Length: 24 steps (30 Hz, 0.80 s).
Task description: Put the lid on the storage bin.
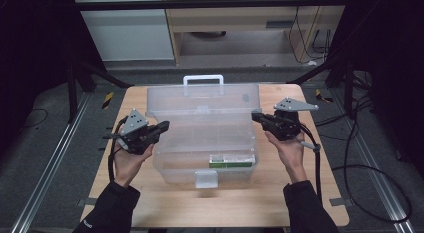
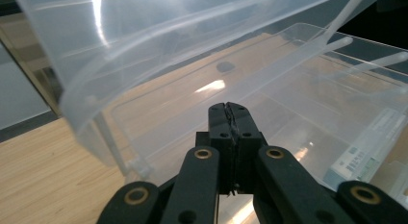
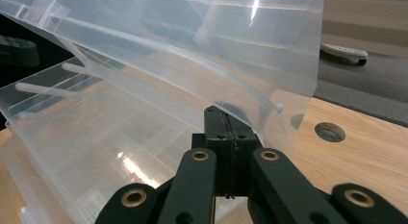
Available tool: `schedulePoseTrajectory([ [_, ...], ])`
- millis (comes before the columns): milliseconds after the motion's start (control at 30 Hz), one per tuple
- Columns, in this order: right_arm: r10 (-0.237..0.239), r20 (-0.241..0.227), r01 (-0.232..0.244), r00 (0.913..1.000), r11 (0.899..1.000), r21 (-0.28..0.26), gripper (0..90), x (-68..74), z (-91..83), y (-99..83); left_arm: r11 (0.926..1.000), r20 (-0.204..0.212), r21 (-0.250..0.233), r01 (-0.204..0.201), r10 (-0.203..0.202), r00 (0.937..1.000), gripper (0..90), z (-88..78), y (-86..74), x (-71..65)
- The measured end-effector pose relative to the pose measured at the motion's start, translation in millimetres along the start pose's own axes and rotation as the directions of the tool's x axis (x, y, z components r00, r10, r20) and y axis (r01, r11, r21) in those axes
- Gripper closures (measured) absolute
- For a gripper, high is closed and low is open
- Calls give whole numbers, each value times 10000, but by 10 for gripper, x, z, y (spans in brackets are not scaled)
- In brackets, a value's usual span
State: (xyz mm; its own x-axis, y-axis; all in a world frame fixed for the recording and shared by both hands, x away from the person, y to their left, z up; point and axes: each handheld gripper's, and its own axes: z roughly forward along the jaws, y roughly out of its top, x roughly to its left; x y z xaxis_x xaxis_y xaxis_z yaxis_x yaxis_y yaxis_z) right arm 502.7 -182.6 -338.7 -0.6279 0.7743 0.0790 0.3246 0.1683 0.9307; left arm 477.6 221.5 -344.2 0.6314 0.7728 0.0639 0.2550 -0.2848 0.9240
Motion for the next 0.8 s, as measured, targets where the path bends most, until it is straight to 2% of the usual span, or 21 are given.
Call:
schedulePoseTrajectory([
  [233, -44, 9, 44, 10000, 10000, 88, 900, 10, 4, -10, 9994, -474, -240, 262, -274, 9985, 891, -53, -38, 54],
  [433, -98, 8, 98, 10000, 9998, 185, 900, 21, -3, -18, 9993, -863, -254, 268, -289, 9958, 891, -86, -75, 89],
  [633, -66, -36, 67, 10000, 9997, 241, 900, 31, -16, -45, 9989, -1085, -238, 416, -440, 9931, 892, -109, -97, 121],
  [800, -111, -48, 113, 9999, 9993, 362, 900, 52, -34, -84, 9983, -1090, -260, 531, -557, 9925, 892, -131, -125, 149],
])
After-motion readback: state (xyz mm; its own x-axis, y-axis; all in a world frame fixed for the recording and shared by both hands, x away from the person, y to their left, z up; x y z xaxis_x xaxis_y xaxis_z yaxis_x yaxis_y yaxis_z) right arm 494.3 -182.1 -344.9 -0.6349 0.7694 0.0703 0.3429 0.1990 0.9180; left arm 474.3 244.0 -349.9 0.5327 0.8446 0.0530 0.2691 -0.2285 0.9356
